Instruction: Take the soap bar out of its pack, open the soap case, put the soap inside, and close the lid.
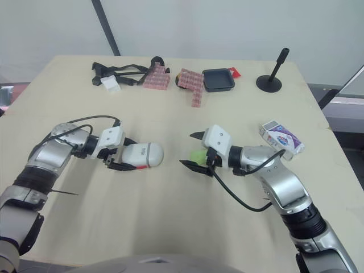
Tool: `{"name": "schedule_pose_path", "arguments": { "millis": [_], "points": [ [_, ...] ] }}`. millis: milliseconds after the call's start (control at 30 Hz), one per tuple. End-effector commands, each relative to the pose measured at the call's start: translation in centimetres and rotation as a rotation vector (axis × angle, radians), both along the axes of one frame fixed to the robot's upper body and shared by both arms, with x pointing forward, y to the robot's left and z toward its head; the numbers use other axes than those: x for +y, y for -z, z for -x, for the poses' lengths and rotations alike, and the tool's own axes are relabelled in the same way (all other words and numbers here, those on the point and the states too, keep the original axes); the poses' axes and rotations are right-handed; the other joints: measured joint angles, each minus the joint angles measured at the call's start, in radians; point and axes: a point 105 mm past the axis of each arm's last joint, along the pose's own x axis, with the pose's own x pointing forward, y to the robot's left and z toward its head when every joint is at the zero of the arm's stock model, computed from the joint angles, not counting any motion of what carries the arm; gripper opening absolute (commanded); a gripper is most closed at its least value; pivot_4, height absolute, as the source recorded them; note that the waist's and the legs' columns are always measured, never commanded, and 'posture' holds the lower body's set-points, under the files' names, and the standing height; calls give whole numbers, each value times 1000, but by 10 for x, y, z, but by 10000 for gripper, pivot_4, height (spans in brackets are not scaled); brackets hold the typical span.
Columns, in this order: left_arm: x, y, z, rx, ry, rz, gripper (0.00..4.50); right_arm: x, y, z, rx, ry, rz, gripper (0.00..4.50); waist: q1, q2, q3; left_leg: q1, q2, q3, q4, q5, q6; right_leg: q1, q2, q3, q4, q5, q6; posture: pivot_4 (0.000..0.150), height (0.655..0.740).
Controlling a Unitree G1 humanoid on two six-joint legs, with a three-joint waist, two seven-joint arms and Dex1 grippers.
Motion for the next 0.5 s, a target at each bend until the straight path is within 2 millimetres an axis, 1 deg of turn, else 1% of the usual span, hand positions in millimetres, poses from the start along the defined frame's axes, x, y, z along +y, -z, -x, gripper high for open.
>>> {"name": "schedule_pose_path", "arguments": {
  "millis": [33, 100, 167, 200, 233, 267, 300, 433, 500],
  "points": [
    [4, -15, 0, -57, -6, 16, 34613, -3, -18, -2, 30, 26, -58, 45000, -1, 0, 0, 0, 0, 0, 0, 0, 0, 0, 0, 0, 0, 0, 0, 1500, 7400],
    [3, -21, 2, -71, -11, 43, 34613, -4, -24, -2, 106, 34, -110, 45000, -2, 0, 0, 0, 0, 0, 0, 0, 0, 0, 0, 0, 0, 0, 0, 1500, 7400],
    [1, -28, 5, -84, -13, 72, 34613, -7, -35, -1, 227, 46, -204, 45000, -1, 0, 0, 0, 0, 0, 0, 0, 0, 0, 0, 0, 0, 0, 0, 1500, 7400],
    [0, -30, 7, -93, -16, 82, 34613, -9, -40, -1, 302, 56, -250, 45000, 0, 0, 0, 0, 0, 0, 0, 0, 0, 0, 0, 0, -1, 0, 0, 1500, 7400],
    [1, -32, 10, -100, -21, 90, 34613, -12, -40, -2, 406, 82, -290, 45000, 0, 0, 0, 0, 0, 0, 0, 0, 0, 0, 0, 0, 0, 0, 0, 1500, 7400],
    [2, -34, 15, -102, -25, 99, 34613, -17, -34, -3, 532, 109, -306, 45000, -2, 0, 0, 0, 0, 0, 0, 0, 0, 0, 0, 0, -1, 0, 0, 1500, 7400],
    [2, -35, 20, -104, -30, 108, 34613, -20, -28, -1, 621, 129, -312, 45000, -1, 0, 0, 1, 0, 0, -1, 0, 0, 1, 0, 1, -2, 0, 0, 1500, 7400],
    [2, -36, 31, -141, -54, 135, 34613, -27, -13, 9, 783, 170, -277, 45000, 11, 1, 0, 3, 0, -1, -3, 0, -1, 3, 1, -1, -7, 0, 0, 1500, 7400],
    [-1, -35, 41, -157, -64, 168, 34613, -28, -11, 10, 837, 165, -311, 45000, 14, 1, 0, 3, 0, -1, -3, 0, -1, 3, 1, -2, -6, 0, 0, 1500, 7400]
  ]
}}
